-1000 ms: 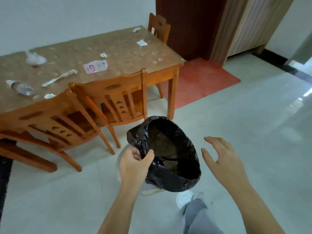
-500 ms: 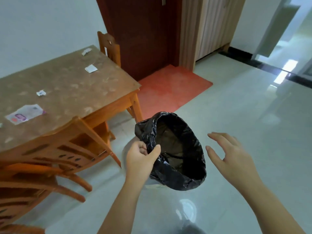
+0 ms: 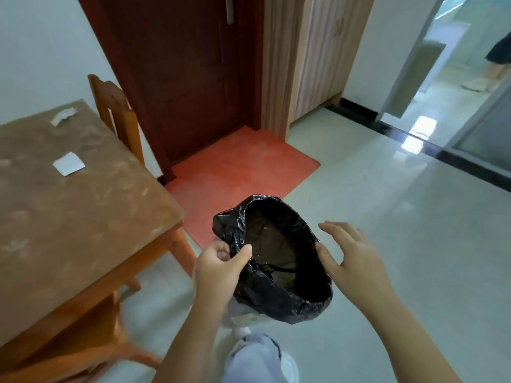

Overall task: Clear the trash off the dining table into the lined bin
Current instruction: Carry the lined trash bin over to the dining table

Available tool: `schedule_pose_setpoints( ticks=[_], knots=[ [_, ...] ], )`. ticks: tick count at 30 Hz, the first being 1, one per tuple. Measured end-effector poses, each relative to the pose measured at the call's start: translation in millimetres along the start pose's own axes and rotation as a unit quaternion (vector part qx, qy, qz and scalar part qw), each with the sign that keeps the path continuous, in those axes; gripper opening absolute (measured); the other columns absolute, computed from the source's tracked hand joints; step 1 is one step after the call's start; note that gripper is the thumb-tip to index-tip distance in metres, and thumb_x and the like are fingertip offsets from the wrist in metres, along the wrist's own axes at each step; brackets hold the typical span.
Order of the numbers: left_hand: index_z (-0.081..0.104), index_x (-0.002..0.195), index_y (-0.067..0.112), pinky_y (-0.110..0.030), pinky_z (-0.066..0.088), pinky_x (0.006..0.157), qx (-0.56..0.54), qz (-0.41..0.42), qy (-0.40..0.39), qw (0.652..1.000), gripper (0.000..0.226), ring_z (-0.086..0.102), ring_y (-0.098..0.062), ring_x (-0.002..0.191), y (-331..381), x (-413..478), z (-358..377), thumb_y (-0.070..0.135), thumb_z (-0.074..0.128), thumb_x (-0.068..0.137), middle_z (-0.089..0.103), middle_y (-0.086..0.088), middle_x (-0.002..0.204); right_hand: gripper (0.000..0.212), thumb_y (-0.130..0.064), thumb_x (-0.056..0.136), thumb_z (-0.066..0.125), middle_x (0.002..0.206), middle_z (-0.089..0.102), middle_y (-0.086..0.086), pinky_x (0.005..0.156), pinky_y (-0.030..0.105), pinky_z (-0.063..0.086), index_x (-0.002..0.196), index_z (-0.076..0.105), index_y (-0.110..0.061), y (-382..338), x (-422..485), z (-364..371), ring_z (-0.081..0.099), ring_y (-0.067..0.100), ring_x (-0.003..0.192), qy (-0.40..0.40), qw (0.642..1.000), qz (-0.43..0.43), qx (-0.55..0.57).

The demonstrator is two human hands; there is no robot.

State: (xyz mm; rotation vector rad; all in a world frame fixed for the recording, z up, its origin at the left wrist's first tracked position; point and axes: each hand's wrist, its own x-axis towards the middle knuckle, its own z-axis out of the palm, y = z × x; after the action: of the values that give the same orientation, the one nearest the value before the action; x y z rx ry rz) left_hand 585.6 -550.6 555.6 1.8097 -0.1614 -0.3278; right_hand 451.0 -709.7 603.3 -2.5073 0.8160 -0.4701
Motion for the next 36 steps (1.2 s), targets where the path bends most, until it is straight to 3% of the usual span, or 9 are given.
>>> schedule_pose_setpoints(
  ticks=[4, 8, 10, 13, 16, 19, 24, 29, 36],
  knots=[
    [0.048, 0.064, 0.021, -0.033, 0.039, 0.057, 0.041, 0.051, -0.003, 0.998, 0.034, 0.042, -0.012, 0.053, 34.0, 95.5, 16.4, 0.046, 0.069, 0.058, 0.041, 0.008, 0.056, 0.028, -0.023, 0.084, 0.059, 0.114, 0.062, -0.002, 0.084, 0.028, 0.04, 0.112, 0.059, -0.019, -16.1, 99.2, 9.1, 0.054, 0.02, 0.108, 0.01, 1.0, 0.001, -0.002],
    [0.048, 0.067, 0.017, -0.015, 0.035, 0.049, 0.041, 0.068, -0.018, 0.997, 0.028, 0.039, 0.001, 0.044, 60.9, 176.7, 29.4, 0.031, 0.073, 0.067, 0.045, 0.005, 0.058, 0.029, -0.022, 0.084, 0.058, 0.113, 0.062, -0.003, 0.082, 0.024, 0.037, 0.113, 0.059, -0.02, -29.4, 185.4, 27.8, 0.054, 0.017, 0.107, 0.015, 1.0, -0.011, 0.012],
    [0.048, 0.065, 0.017, -0.015, 0.035, 0.048, 0.044, 0.063, -0.007, 0.997, 0.029, 0.041, 0.001, 0.045, 70.3, 211.4, 32.8, 0.032, 0.073, 0.067, 0.044, 0.007, 0.057, 0.029, -0.021, 0.085, 0.057, 0.113, 0.061, -0.004, 0.081, 0.023, 0.035, 0.114, 0.058, -0.02, -29.6, 220.3, 41.3, 0.053, 0.017, 0.107, 0.003, 1.0, -0.01, 0.028],
    [0.054, 0.068, 0.017, -0.028, 0.042, 0.058, 0.065, 0.043, 0.022, 0.997, 0.03, 0.051, -0.008, 0.057, 82.9, 264.9, 38.3, 0.043, 0.069, 0.064, 0.051, 0.008, 0.061, 0.03, -0.02, 0.084, 0.058, 0.114, 0.061, -0.003, 0.083, 0.021, 0.033, 0.114, 0.057, -0.019, -23.2, 275.9, 61.1, 0.052, 0.018, 0.108, -0.017, 0.999, -0.012, 0.042],
    [0.055, 0.071, 0.018, -0.015, 0.041, 0.05, 0.038, 0.02, 0.045, 0.998, 0.024, 0.053, -0.009, 0.059, 92.1, 322.8, 46.4, 0.034, 0.073, 0.07, 0.055, 0.006, 0.064, 0.03, -0.018, 0.083, 0.059, 0.112, 0.061, 0.0, 0.083, 0.021, 0.033, 0.113, 0.058, -0.018, -16.9, 345.7, 78.5, 0.052, 0.02, 0.107, -0.022, 0.998, -0.033, 0.052],
    [0.056, 0.069, 0.015, -0.007, 0.036, 0.045, 0.018, 0.031, 0.089, 0.995, 0.02, 0.052, -0.011, 0.059, 102.9, 382.7, 60.5, 0.024, 0.073, 0.072, 0.055, 0.004, 0.063, 0.029, -0.018, 0.083, 0.059, 0.111, 0.062, 0.001, 0.086, 0.028, 0.038, 0.112, 0.058, -0.017, -18.1, 428.5, 97.5, 0.054, 0.024, 0.106, -0.025, 0.995, -0.078, 0.061],
    [0.057, 0.074, 0.011, -0.027, 0.044, 0.06, -0.017, 0.044, 0.16, 0.986, 0.018, 0.055, -0.014, 0.065, 142.3, 469.0, 79.5, 0.024, 0.07, 0.075, 0.056, 0.001, 0.066, 0.03, -0.025, 0.084, 0.057, 0.114, 0.061, -0.002, 0.089, 0.027, 0.037, 0.114, 0.057, -0.02, -38.1, 560.2, 110.0, 0.053, 0.019, 0.108, -0.062, 0.979, -0.185, 0.052],
    [0.05, 0.052, 0.04, -0.007, 0.032, 0.046, -0.044, 0.13, 0.267, 0.954, 0.038, 0.04, 0.005, 0.045, 183.2, 536.1, 67.4, 0.017, 0.068, 0.077, 0.044, 0.024, 0.045, 0.032, -0.025, 0.084, 0.057, 0.116, 0.06, -0.002, 0.089, 0.026, 0.039, 0.115, 0.056, -0.019, -85.8, 670.3, 124.6, 0.052, 0.017, 0.108, -0.08, 0.955, -0.272, 0.084],
    [0.036, 0.051, 0.034, -0.012, 0.028, 0.049, -0.106, 0.112, 0.408, 0.9, 0.036, 0.029, -0.002, 0.05, 203.9, 613.9, 7.0, 0.033, 0.069, 0.065, 0.033, 0.019, 0.046, 0.032, -0.023, 0.085, 0.057, 0.117, 0.06, -0.003, 0.089, 0.025, 0.038, 0.117, 0.056, -0.019, -165.5, 749.4, 172.6, 0.05, 0.014, 0.111, -0.105, 0.917, -0.362, 0.127]
  ],
)
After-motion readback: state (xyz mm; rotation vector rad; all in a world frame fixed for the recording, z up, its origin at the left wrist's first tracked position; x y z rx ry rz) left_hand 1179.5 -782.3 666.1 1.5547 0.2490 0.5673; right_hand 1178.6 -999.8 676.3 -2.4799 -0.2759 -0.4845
